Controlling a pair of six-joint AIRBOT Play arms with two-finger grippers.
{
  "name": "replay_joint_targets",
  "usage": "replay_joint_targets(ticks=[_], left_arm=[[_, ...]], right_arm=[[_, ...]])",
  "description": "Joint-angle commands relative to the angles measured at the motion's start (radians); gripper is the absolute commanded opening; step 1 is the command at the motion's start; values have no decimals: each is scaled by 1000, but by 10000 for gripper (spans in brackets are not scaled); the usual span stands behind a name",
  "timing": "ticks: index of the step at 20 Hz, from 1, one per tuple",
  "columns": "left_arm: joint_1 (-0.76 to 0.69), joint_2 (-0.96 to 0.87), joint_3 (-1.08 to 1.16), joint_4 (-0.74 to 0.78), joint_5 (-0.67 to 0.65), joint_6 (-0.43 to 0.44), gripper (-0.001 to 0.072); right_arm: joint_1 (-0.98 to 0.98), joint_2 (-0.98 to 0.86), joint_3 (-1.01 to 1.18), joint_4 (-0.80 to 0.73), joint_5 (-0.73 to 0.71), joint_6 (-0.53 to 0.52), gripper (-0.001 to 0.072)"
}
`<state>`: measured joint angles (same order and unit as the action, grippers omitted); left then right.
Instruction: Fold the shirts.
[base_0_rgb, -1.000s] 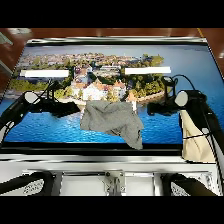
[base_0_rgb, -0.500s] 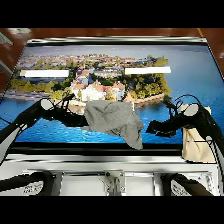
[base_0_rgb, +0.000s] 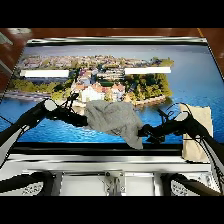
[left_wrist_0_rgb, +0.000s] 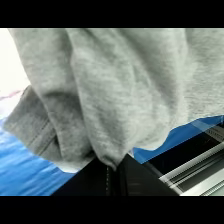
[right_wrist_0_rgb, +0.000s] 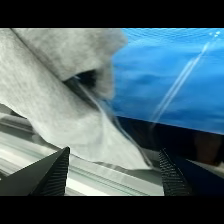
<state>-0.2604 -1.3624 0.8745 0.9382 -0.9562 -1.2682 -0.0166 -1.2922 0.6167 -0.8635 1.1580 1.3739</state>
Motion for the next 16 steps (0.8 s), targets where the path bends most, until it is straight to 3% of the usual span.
replay_joint_targets(ticks=[1, 2, 3, 5, 6, 7, 12, 16], left_arm=[[-1, 33, 20, 0, 3, 1, 41], [-1, 38, 27, 0, 3, 0, 41], [-1, 42, 37, 0, 2, 0, 41], [0, 43, 61, 0, 3, 0, 41], [2, 43, 75, 0, 3, 0, 41], [2, 43, 90, 0, 2, 0, 41], [3, 116, 256, 70, -70, -1, 39], [32, 306, 610, 160, -101, -91, 40]], right_arm=[[111, -76, -7, 57, -77, -16, 683], [146, -89, -6, 62, -117, -10, 681], [163, -90, -3, 71, -142, 0, 611], [169, -90, 17, 85, -146, 6, 229], [168, -90, 34, 84, -142, 10, 116], [168, -90, 58, 85, -131, 10, 56], [168, 20, 325, 32, 68, -42, 55], [168, 262, 719, -108, 43, -58, 55]])
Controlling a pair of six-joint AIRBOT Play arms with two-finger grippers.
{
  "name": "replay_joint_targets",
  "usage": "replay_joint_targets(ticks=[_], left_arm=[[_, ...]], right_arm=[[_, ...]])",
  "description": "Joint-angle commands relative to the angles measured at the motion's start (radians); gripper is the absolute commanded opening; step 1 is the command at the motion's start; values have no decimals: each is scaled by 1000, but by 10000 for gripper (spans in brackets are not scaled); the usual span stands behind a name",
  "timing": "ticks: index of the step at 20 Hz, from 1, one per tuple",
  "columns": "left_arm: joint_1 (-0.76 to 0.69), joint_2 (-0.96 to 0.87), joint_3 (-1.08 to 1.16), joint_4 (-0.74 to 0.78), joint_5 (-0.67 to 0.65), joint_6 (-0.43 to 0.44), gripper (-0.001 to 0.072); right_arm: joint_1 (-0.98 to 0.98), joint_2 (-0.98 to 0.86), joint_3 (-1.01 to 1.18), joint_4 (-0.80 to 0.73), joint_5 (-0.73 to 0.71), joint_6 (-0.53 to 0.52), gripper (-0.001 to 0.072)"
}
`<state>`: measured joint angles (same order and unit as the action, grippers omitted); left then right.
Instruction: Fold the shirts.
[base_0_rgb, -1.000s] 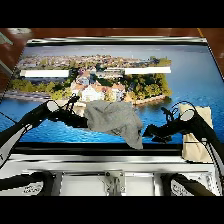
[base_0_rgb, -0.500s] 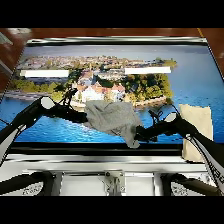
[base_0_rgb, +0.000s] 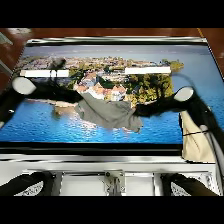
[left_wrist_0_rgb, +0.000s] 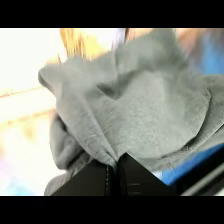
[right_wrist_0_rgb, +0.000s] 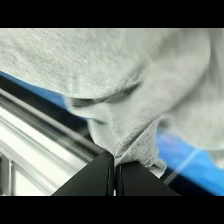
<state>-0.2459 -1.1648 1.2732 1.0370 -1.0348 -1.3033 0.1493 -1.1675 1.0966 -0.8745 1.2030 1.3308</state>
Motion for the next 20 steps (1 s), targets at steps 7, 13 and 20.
replay_joint_targets(ticks=[7, 13, 20], left_arm=[[52, 285, 721, 63, -37, -250, 40], [52, 320, 725, -39, -85, -305, 40], [52, 252, 668, 339, -169, -276, 40]], right_arm=[[2, 328, 776, -321, -133, 128, 55], [2, 349, 861, -309, -61, 208, 55], [2, 219, 847, -364, 542, 314, 54]])
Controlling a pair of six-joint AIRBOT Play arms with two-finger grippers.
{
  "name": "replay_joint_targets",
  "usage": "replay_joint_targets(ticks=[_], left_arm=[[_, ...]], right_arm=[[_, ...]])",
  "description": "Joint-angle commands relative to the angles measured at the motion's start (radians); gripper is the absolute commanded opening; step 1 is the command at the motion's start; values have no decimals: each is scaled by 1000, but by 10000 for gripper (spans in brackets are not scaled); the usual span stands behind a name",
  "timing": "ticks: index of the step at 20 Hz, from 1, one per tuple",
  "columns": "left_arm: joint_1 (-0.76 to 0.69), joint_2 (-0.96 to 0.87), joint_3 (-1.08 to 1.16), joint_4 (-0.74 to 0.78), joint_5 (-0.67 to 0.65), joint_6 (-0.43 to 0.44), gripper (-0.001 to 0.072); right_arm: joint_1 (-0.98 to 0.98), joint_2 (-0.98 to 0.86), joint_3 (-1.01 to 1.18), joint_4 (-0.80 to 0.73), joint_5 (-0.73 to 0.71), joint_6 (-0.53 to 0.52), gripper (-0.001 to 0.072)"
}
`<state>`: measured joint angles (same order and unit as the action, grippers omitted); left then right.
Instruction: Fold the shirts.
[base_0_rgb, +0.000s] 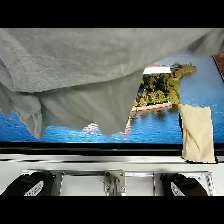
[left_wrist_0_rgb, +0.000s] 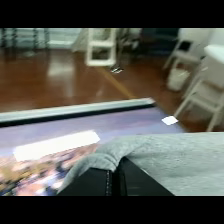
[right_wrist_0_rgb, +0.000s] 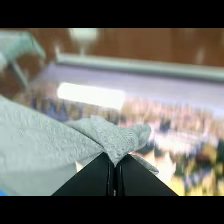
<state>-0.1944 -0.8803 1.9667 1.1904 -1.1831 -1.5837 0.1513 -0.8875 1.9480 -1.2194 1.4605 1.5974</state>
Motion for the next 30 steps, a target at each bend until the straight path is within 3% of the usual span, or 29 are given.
replay_joint_targets(ticks=[1, 3, 6, 11, 15, 16, 18, 23, 25, 26, 27, 30], left_arm=[[1, -67, -34, 235, 2, 5, 40], [1, -159, -36, 257, 64, 49, 40], [0, -343, -36, 200, 137, 53, 40], [-21, -742, -36, -14, 144, 54, 41], [-78, -1010, -36, -218, 130, 53, 66], [-89, -1056, -35, -250, 104, 53, 197], [-87, -1094, -35, -244, 4, 53, 551], [81, -946, -37, -127, -344, 53, 551], [141, -834, -112, -127, -415, 53, 612], [155, -758, -215, -127, -415, 51, 618], [156, -667, -364, -128, -403, 45, 714], [123, -332, -967, -167, -106, -5, 713]], right_arm=[[0, -100, -31, -12, 352, 50, 54], [0, -169, -119, -9, 389, 47, 54], [0, -270, -293, -10, 300, -3, 55], [0, -521, -500, -10, 52, -51, 55], [0, -712, -508, -9, -19, -71, 54], [0, -735, -508, -9, -18, -72, 55], [0, -748, -508, -10, -19, -74, 54], [0, -723, -508, -21, 23, -120, 55], [0, -723, -508, -22, 40, -130, 55], [0, -723, -508, -21, 43, -135, 55], [0, -723, -508, -21, 53, -137, 54], [0, -723, -508, -21, 59, -161, 55]])
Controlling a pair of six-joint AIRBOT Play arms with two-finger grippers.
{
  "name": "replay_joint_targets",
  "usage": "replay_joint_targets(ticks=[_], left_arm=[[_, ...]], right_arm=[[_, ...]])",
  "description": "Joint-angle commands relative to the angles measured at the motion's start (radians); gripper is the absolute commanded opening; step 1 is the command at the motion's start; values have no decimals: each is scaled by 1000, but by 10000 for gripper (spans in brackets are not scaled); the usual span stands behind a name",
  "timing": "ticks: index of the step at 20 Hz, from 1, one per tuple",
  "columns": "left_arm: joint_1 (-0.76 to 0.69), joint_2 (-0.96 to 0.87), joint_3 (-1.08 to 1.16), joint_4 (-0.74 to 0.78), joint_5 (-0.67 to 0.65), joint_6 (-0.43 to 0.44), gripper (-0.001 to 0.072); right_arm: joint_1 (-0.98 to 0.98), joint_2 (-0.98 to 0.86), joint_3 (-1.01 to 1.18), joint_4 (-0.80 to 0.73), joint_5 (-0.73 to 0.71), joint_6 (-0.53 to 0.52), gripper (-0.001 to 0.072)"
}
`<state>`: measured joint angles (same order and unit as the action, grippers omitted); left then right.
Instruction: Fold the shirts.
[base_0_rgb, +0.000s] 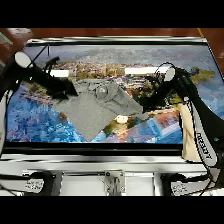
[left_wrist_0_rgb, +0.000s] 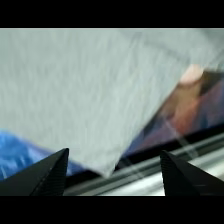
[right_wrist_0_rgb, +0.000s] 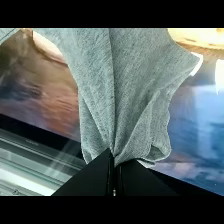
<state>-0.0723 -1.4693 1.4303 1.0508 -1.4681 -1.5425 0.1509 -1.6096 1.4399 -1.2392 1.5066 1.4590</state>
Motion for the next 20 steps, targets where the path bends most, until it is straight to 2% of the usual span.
replay_joint_targets(ticks=[1, 4, 6, 7, 11, 13, 19, 20], left_arm=[[2, 361, -624, -100, 284, -66, 713], [3, 571, -1064, -375, 501, -49, 713], [-3, 598, -1183, -494, 574, 19, 713], [-11, 591, -1202, -521, 597, 45, 713], [-77, 538, -1204, -546, 746, 50, 713], [-118, 494, -1204, -607, 823, 68, 713], [-236, 324, -1143, -900, 948, 272, 686], [-248, 290, -1111, -911, 946, 288, 634]], right_arm=[[1, -1, 0, -1, 10, -24, 55], [1, -1, 0, 0, -16, -24, 54], [1, -1, 0, 2, -24, -24, 55], [1, -1, 0, 2, -25, -24, 54], [1, -1, 0, 3, -28, -23, 55], [1, -1, 0, 3, -28, -23, 55], [1, -1, 0, 2, -40, -18, 56], [1, -1, 0, 2, -43, -14, 56]])
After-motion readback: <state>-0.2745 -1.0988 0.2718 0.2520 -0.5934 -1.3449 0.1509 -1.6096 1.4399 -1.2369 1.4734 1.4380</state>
